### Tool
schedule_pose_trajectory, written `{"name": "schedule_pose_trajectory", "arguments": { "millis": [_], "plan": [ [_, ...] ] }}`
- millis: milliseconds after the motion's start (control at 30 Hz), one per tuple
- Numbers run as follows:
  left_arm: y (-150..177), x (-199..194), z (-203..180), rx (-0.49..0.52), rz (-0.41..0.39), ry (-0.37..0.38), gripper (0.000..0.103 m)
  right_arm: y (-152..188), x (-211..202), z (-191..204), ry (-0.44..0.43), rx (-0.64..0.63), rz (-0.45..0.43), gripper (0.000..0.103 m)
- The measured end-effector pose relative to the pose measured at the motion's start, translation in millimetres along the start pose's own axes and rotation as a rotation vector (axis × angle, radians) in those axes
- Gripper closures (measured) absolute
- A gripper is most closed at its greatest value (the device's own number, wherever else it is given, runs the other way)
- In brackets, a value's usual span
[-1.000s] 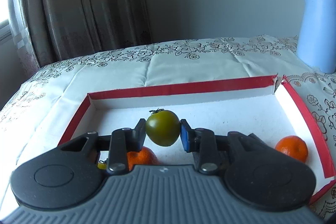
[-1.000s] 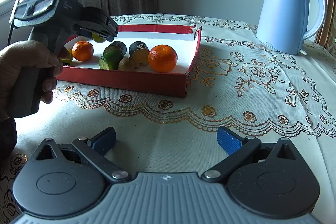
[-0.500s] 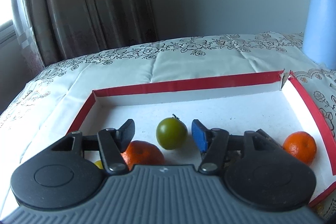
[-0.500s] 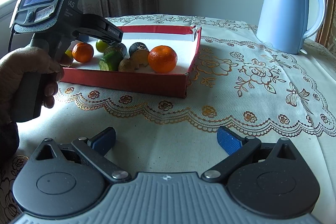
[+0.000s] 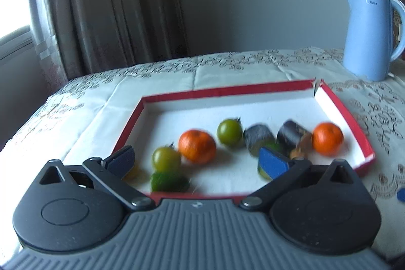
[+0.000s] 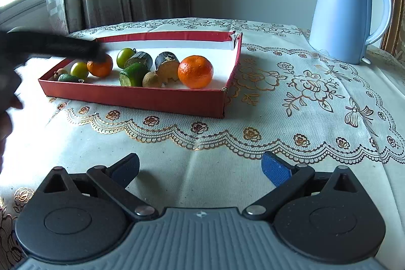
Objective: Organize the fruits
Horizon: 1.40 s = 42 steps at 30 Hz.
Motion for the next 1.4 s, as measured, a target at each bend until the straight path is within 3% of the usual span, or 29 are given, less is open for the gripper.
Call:
{"name": "schedule_pose_trajectory", "arguments": {
  "millis": [300, 533, 733, 833, 967, 1033, 1133, 1400],
  "plan": [
    [61.0, -24.1, 28.5, -0.039, 0.082, -0.047, 0.0, 1.8, 1.1, 0.9, 0.018, -0.013, 0.006, 0.0],
    [68.7, -58.8, 33.1, 0.002, 0.004, -0.098, 0.0, 1.9, 0.3, 1.2, 0.028, -0.004, 0.024, 0.0],
    [61.7, -80.9, 40.6, -0.086, -0.034, -0.076, 0.0, 2.4, -6.0, 20.0, 0.001, 0.037, 0.053, 0.0],
    [64.3, -75.0, 41.7, -0.131, 0.007, -0.023, 0.0, 0.2, -10.5, 28.9, 0.038, 0.058, 0.019, 0.0],
    [79.5, -50.8, 44.5, -0.155, 0.122, -0.028, 0.0, -4.9, -13.9, 49.0, 0.137, -0.007, -0.023, 0.0],
    [86.2, -40.2, 47.4, -0.165, 0.162, -0.041, 0.0, -6.7, -14.4, 61.9, 0.14, -0.039, -0.026, 0.0],
    [91.3, -34.6, 54.4, -0.18, 0.181, -0.075, 0.0, -9.2, -11.2, 71.6, 0.177, -0.057, -0.013, 0.0],
    [93.5, -30.6, 63.3, -0.225, 0.182, -0.062, 0.0, -10.5, -4.7, 77.0, 0.202, -0.054, 0.003, 0.0]
  ]
}}
Point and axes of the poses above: each gripper's, at about its wrist camera, not at the fingertips, and x roughly the way its jaws point, z to its left, y to its underside, the point moved 9 cm from there along x, roughly the way its jaws point, and after that the axes turned 2 degrees about z, right-handed, at the moved point
